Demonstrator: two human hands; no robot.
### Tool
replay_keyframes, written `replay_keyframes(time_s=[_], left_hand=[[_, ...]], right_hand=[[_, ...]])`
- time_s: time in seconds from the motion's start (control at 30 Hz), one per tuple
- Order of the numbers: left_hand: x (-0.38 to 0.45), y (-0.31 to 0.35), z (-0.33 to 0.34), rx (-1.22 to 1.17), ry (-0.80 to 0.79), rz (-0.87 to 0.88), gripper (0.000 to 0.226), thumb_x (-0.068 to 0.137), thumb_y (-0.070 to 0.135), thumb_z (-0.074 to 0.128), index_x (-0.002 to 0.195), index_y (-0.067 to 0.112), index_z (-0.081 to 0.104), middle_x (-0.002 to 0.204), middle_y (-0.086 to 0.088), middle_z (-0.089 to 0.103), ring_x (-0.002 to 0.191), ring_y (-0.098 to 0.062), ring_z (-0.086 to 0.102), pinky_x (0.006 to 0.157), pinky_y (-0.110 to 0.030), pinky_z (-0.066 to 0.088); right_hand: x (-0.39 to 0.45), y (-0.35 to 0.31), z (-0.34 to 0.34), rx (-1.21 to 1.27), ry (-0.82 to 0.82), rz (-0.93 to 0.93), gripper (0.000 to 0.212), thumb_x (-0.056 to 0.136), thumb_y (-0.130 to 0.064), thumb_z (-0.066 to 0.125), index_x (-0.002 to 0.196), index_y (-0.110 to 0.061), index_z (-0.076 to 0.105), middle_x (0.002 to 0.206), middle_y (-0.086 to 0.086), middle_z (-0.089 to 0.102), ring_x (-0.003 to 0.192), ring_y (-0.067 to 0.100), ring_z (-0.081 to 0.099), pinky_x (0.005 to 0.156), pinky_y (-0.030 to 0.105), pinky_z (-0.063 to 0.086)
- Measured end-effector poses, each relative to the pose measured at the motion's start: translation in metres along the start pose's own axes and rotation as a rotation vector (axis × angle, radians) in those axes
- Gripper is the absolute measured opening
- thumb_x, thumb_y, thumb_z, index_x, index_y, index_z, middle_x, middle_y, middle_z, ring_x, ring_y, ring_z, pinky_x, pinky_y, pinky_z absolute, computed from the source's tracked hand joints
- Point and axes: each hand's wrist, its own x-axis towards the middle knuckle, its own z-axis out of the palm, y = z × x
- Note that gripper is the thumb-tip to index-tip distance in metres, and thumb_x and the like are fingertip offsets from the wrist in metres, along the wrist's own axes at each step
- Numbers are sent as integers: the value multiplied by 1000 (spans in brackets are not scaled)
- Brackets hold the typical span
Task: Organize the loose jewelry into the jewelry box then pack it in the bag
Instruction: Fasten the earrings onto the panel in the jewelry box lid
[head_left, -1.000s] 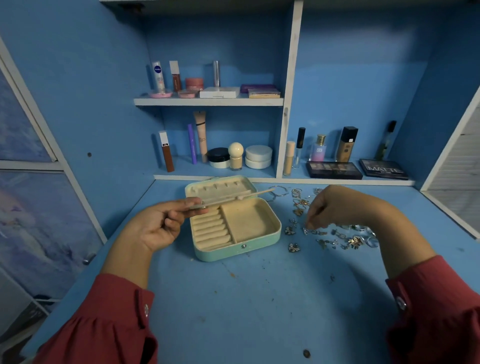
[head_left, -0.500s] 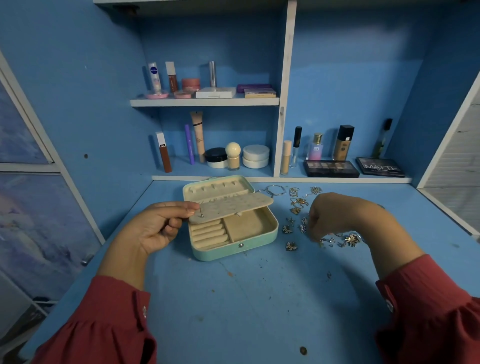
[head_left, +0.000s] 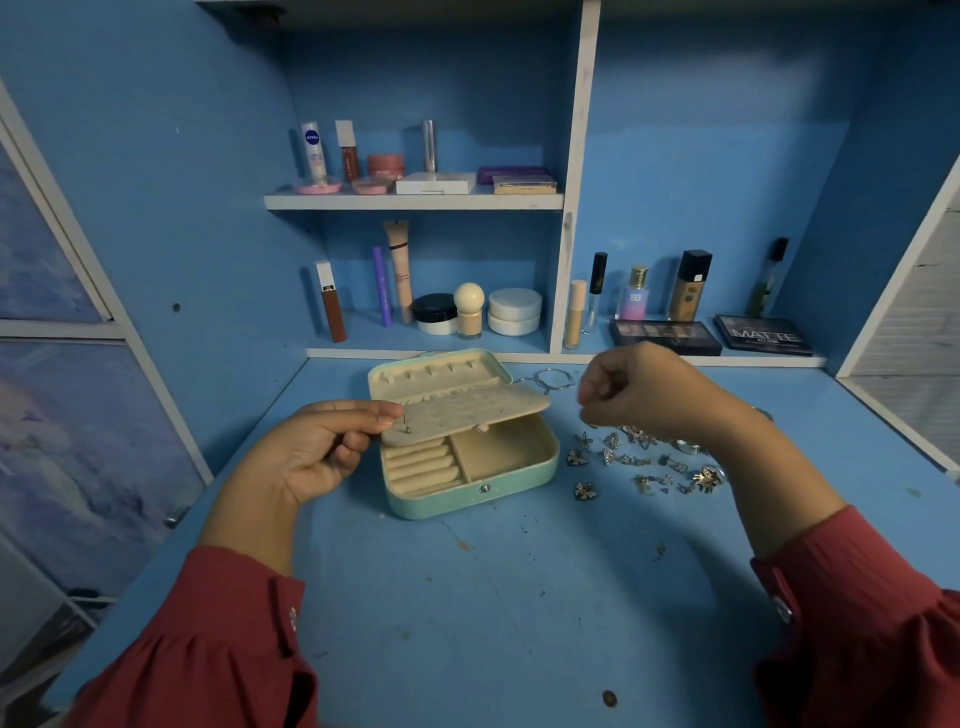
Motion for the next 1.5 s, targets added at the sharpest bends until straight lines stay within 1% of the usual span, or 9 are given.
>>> replay_keyframes(time_s=[0.07,0.13,0.2,0.3,0.47,0.6,0.83,1.1,1.5], left_hand=[[0,0,0,7,-3,2,28,82,-11,55,70,4,75,58,1,55,33,-1,38,30,-7,27],[0,0,0,21,-5,5,27,83,-11,55,71,4,75,56,2,56,33,-1,38,31,-7,27],[-1,0,1,34,-3,8,21,84,-11,55,80,1,72,56,3,56,33,-1,38,31,-7,27],[-1,0,1,47,-1,9,17,84,-9,55,90,1,68,51,5,54,33,-1,38,31,-7,27],[-1,0,1,48,2,5,18,83,-10,56,92,1,67,54,4,55,34,0,39,32,-7,28],[0,0,1,39,10,-1,20,81,-11,56,91,2,68,56,3,51,34,-1,38,31,-8,28],[-4,1,5,46,6,8,20,83,-12,54,89,4,65,46,7,53,32,0,38,31,-7,28],[-1,1,4,38,10,1,20,84,-10,55,91,4,66,44,7,50,32,0,38,31,-7,29],[0,0,4,48,19,5,19,83,-10,56,92,3,67,47,6,53,32,0,37,30,-7,28]], right_hand=[[2,-14,4,138,12,-73,10,77,-14,77,76,-21,70,74,1,70,62,11,60,62,31,54],[8,-29,11,205,-10,-127,6,81,-16,75,79,-21,71,74,-4,70,63,6,60,62,24,53],[14,-46,22,187,-47,-178,9,83,-13,72,81,-22,71,72,-13,68,61,-5,59,59,11,49],[24,-68,46,154,-92,-216,11,82,-10,71,85,-20,75,74,-15,67,61,-9,58,63,9,50],[35,-88,77,171,-126,-224,10,80,-8,71,86,-16,74,66,-16,60,50,-11,52,44,4,35],[39,-94,83,201,-143,-218,10,78,-8,74,83,-16,75,67,-12,62,57,-4,54,49,5,38],[41,-97,86,198,-164,-222,10,78,-8,74,84,-17,76,64,-14,60,51,-13,51,47,2,35],[40,-97,85,226,-181,-232,11,78,-7,74,84,-16,76,64,-13,62,51,-11,52,50,4,39],[40,-104,86,35,-148,-302,14,80,-9,71,89,-18,76,80,-8,68,67,-1,57,53,1,40]])
